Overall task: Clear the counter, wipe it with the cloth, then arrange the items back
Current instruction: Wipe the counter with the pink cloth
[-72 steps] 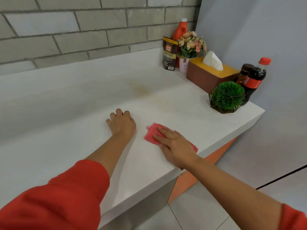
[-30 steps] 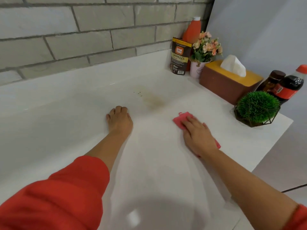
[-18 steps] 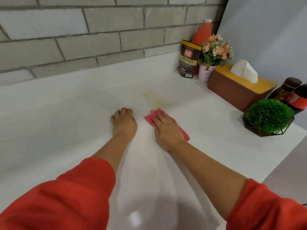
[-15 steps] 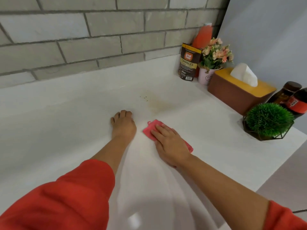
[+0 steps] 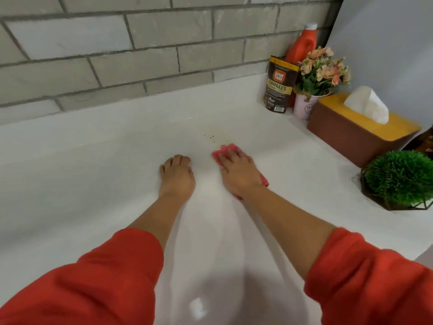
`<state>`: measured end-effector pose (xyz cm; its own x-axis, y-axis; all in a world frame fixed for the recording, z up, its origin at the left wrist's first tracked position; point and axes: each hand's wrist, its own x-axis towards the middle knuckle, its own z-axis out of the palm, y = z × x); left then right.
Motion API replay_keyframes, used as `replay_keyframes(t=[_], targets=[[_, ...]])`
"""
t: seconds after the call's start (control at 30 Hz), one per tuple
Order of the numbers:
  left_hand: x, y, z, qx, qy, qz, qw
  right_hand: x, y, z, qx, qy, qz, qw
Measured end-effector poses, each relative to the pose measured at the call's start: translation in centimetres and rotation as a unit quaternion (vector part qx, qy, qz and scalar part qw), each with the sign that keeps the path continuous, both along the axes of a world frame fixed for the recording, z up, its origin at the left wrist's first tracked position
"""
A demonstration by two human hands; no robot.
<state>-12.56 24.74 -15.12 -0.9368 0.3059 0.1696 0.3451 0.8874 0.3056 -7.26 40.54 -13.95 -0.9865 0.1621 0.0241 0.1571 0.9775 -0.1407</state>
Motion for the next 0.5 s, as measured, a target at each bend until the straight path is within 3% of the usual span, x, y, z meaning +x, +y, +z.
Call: replay_keyframes(t=[0.1,0.17,0.37,0.5], targets=[[0.0,0.1,0.0,0.0,0.0,0.002,1.0,4.1,-2.0,0.0,-0.023,0.009,0.11,0.994],[0.0,0.1,0.0,-0.001,0.006,0.002,1.0,6.5,-1.2,0.1,-0.057,0.009,0.128,0.99],[0.1,0.1,-0.1,0.007,0.015,-0.001,1.0,3.1,5.6,-0.3,-0.015,0.024,-0.059,0.998],[-0.1,0.1,-0.3,0.004,0.02,0.001,1.0,-2.2,5.3,0.0,0.008,-0.01,-0.091,0.996]])
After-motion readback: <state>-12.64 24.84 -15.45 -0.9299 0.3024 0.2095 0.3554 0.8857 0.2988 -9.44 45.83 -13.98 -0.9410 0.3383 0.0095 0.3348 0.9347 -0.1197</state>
